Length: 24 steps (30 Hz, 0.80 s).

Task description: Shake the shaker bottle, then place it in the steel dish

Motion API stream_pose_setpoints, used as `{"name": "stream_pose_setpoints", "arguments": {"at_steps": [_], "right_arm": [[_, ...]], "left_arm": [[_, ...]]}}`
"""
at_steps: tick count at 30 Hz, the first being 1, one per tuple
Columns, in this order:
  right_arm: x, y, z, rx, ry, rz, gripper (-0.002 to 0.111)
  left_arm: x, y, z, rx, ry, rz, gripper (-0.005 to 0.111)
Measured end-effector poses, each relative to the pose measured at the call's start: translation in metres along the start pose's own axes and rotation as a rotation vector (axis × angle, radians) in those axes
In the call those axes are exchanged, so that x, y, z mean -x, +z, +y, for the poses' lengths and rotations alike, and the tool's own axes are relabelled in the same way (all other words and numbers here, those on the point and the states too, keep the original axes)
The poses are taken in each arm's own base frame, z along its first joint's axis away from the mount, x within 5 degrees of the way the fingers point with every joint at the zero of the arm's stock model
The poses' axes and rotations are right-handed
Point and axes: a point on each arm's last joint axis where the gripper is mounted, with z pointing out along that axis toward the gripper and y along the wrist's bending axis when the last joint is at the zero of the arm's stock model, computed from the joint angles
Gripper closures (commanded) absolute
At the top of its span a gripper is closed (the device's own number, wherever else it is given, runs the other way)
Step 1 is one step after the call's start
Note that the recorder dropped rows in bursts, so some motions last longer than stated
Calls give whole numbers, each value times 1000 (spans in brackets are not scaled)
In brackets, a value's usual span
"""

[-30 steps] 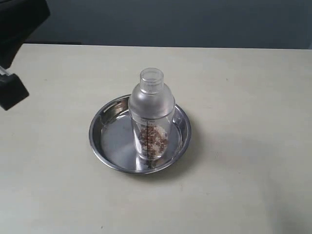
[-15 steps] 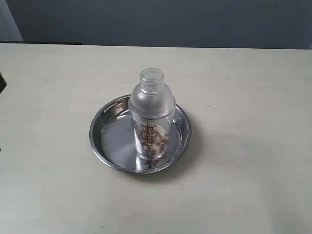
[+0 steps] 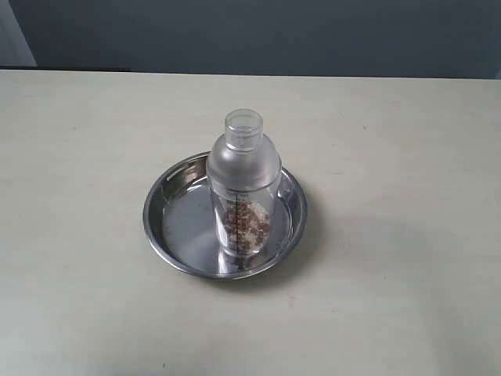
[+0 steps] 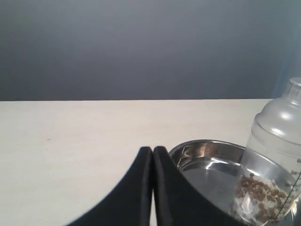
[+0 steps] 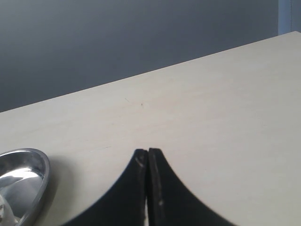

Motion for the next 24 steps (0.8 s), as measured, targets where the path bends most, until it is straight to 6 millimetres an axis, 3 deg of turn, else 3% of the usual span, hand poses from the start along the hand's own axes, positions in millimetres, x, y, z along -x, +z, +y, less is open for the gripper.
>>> {"name": "stream_pose_setpoints", "arguments": {"at_steps": [9, 24], "right_arm": [[0, 0, 0, 0, 0, 0, 109], [0, 0, 0, 0, 0, 0, 109]], "left_arm": [[-11, -9, 2, 27, -7, 82, 106], [-11, -9, 5, 81, 23, 83, 106]]}}
